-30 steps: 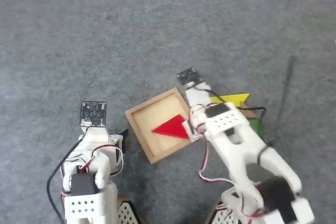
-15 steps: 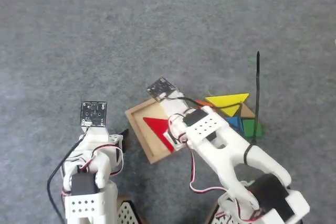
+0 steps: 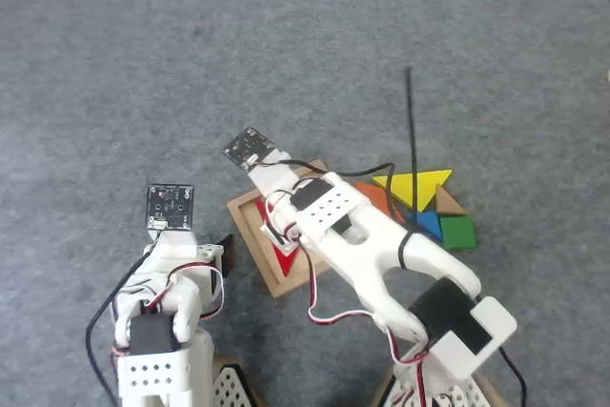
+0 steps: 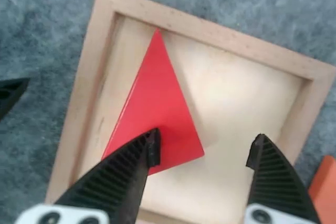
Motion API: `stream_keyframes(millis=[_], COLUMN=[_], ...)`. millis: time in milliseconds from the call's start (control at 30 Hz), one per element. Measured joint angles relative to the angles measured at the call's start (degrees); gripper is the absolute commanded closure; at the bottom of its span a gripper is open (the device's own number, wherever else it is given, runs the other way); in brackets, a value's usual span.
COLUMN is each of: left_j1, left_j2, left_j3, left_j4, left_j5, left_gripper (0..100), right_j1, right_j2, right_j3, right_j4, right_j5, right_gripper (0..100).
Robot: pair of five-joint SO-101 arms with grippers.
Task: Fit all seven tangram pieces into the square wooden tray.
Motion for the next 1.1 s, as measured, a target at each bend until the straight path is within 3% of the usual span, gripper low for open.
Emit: stream_keyframes(millis=[433, 733, 1100], left_j1=[0.0, 0.0, 0.0], left_j2=[0.0, 0.0, 0.0], left_j3=[0.0, 0.0, 0.0], left_j4=[0.0, 0.0, 0.0], left_j5=[0.0, 0.0, 0.0], left_gripper=[76, 76, 76], right_j1=[-5.1, 8.44, 6.24], right_j2=[-4.92, -7.47, 2.11], right_j3=[0.18, 0.18, -0.7], right_j4=[3.6, 3.52, 2.11], right_j5=[0.53, 1.67, 4.22], right_gripper=[71.0, 71.0, 71.0])
